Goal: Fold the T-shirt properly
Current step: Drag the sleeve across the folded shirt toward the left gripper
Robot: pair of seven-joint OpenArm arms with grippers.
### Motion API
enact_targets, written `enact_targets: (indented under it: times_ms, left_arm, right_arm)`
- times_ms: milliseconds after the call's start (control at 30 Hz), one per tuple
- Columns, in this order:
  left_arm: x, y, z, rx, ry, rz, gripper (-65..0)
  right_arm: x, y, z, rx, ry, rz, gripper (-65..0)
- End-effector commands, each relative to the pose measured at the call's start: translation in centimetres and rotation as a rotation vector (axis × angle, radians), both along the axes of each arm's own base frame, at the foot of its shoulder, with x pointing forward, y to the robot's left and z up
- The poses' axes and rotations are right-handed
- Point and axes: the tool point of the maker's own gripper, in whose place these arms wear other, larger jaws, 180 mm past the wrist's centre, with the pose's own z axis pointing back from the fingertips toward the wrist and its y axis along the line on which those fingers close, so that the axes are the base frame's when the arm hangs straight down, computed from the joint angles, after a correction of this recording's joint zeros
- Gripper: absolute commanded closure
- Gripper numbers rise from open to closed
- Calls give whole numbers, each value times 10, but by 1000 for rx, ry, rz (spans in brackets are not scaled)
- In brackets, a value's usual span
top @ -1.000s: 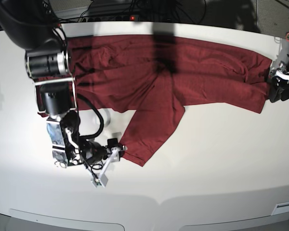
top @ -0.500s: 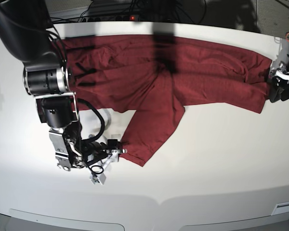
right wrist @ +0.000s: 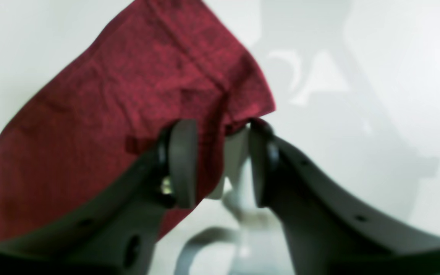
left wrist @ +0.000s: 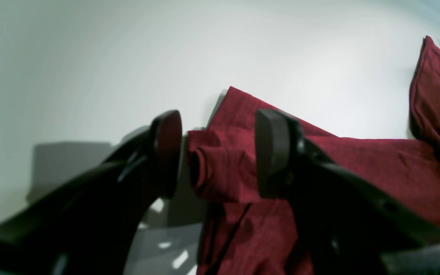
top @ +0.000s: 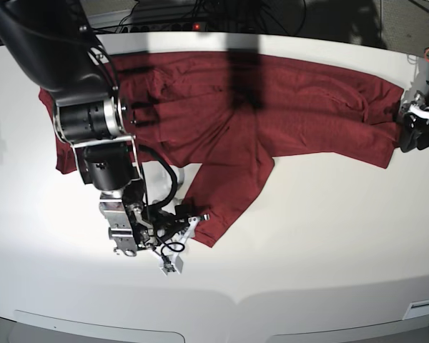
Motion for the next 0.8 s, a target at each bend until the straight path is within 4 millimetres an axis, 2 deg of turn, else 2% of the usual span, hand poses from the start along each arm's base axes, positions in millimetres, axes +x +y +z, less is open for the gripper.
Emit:
enact_targets:
  times_ms: [0,133,267,333,433,633,700,767]
  left_arm:
    - [8,7,18,15,-56,-1,-303]
    - [8,7,18,16,-56,-2,-303]
    - [8,8,17,21,-53,-3,-303]
    - [8,8,17,22,-52,-4,-303]
    - [8,8,18,22,-53,-4,-303]
    - [7,8,14,49,-38,-13,-303]
    - [6,9,12,68,-28,-20,-303]
    - [5,9,11,77,-26,-21,-303]
  right_arm:
    - [9,0,10,-15,-24,12,-157]
    - [5,0,4,-10,-16,9,0]
    - [23,9,20,40,-104,-5,0]
    - [26,27,32,93,-116,42,0]
    - [16,72,50,175,-97,204,0]
    - [-4,145,68,216,-47,330,0]
    - [-7,143,64,203,-29,337,0]
    - [-13,154,68,274,-7,331,0]
